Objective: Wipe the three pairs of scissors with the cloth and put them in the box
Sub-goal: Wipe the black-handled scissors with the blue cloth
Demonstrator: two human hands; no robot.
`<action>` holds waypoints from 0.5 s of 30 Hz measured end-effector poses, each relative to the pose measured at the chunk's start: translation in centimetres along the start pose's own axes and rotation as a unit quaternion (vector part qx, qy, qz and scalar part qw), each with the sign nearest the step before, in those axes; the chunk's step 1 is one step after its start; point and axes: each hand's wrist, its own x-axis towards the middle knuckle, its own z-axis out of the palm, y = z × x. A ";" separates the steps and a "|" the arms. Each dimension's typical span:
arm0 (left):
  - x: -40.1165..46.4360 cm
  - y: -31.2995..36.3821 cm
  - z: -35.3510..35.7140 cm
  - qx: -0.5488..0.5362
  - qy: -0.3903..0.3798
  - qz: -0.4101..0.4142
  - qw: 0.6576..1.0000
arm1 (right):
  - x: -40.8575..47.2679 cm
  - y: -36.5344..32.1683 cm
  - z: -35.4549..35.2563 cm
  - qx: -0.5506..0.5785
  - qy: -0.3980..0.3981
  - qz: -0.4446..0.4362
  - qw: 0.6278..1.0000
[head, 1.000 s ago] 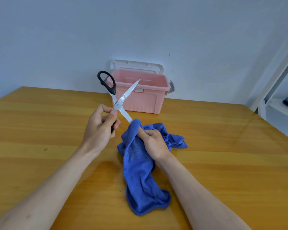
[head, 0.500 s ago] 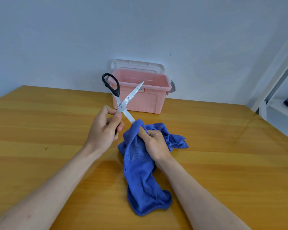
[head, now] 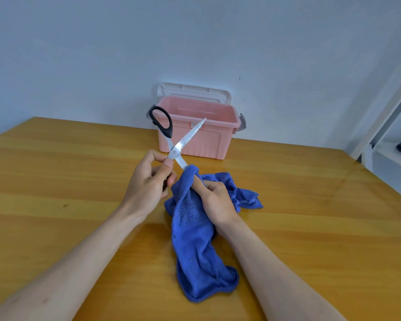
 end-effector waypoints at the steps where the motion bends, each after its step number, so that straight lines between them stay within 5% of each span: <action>1: 0.1 0.1 -0.1 -0.004 0.005 0.002 1.000 | -0.1 -0.1 -0.1 -0.003 -0.001 0.000 1.000; 11: 1.4 1.2 -2.4 -0.080 0.110 0.013 0.991 | -0.1 -0.2 -1.0 -0.007 0.069 0.018 0.997; 15: 1.4 0.7 -2.4 -0.021 0.108 0.012 0.994 | -0.2 -0.4 -1.1 0.001 0.046 0.019 0.999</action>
